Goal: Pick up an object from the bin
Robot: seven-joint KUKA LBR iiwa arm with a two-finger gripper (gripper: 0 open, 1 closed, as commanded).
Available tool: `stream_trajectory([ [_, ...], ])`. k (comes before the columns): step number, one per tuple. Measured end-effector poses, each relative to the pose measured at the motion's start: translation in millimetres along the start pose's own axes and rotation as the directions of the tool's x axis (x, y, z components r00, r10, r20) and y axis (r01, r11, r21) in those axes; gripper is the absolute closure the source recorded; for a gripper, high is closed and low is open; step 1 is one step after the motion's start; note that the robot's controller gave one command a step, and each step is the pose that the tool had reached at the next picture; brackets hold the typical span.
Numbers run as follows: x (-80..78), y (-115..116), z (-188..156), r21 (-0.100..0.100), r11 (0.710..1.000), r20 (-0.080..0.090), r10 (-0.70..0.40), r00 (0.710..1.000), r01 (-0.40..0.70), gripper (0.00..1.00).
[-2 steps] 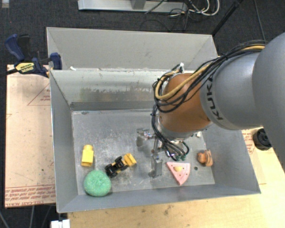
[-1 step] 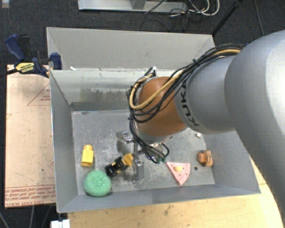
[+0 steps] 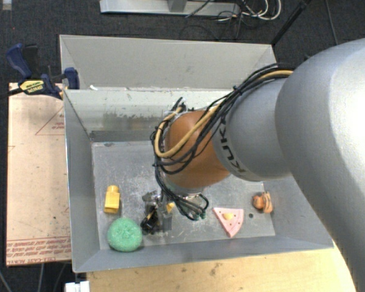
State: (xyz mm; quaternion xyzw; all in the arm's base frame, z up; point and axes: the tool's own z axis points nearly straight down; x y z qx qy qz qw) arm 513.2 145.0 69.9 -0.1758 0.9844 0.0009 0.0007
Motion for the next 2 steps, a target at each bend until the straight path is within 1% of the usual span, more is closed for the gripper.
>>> stream_trajectory([
  [1,0.2,-0.1,0.1,0.000,1.000,-0.001,0.000,1.000,0.000,0.00],
  [2,-0.1,-0.3,-0.1,0.000,1.000,0.000,0.001,1.000,-0.001,1.00],
])
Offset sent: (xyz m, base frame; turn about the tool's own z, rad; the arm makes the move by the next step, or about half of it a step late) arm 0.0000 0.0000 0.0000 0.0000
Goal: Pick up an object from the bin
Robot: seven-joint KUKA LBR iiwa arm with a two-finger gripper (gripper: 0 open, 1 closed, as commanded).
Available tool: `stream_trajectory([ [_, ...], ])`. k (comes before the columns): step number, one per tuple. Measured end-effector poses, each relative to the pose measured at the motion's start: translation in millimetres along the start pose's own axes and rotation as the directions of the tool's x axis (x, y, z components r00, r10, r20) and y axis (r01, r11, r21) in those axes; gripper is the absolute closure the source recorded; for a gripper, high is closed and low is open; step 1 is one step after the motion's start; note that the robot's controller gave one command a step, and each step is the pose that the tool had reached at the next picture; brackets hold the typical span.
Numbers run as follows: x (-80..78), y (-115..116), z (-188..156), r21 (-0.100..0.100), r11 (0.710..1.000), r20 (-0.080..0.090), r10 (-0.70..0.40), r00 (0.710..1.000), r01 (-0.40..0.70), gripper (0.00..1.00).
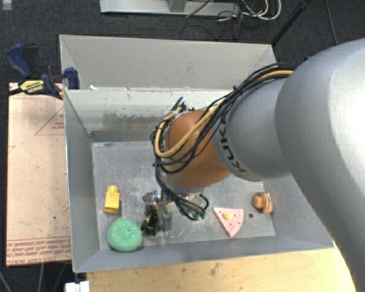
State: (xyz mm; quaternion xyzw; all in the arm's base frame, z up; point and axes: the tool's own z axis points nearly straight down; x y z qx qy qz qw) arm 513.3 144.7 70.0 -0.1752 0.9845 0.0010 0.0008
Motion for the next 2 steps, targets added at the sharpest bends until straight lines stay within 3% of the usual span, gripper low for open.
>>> stream_trajectory([
  [2,-7.8,-1,-14,0.001,1.000,-0.001,0.004,1.000,-0.004,1.00],
])
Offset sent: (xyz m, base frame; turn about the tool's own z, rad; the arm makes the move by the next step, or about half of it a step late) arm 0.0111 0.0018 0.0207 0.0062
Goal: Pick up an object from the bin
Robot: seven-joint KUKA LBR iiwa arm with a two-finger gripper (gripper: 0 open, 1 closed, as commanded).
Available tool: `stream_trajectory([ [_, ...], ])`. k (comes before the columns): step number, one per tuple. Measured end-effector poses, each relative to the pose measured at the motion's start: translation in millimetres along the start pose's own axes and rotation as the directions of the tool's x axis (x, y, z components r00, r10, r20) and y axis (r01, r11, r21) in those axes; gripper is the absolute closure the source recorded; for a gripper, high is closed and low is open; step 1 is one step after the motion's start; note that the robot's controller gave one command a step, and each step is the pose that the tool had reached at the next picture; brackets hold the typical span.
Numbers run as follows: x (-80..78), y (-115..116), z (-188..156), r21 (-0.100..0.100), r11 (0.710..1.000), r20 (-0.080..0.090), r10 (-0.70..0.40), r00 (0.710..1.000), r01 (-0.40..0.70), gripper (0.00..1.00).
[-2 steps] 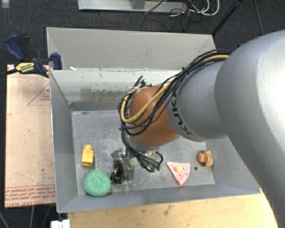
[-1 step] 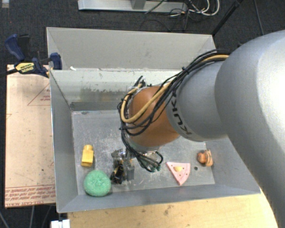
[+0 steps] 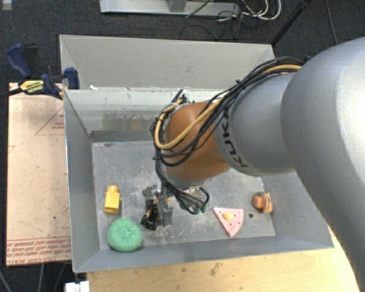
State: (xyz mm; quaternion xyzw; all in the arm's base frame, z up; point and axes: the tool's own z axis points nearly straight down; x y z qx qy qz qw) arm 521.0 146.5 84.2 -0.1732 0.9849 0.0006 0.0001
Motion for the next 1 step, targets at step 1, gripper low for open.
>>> stream_trajectory([
  [1,21.9,26.3,-206.2,0.000,0.999,0.000,-0.032,0.999,0.032,1.00],
])
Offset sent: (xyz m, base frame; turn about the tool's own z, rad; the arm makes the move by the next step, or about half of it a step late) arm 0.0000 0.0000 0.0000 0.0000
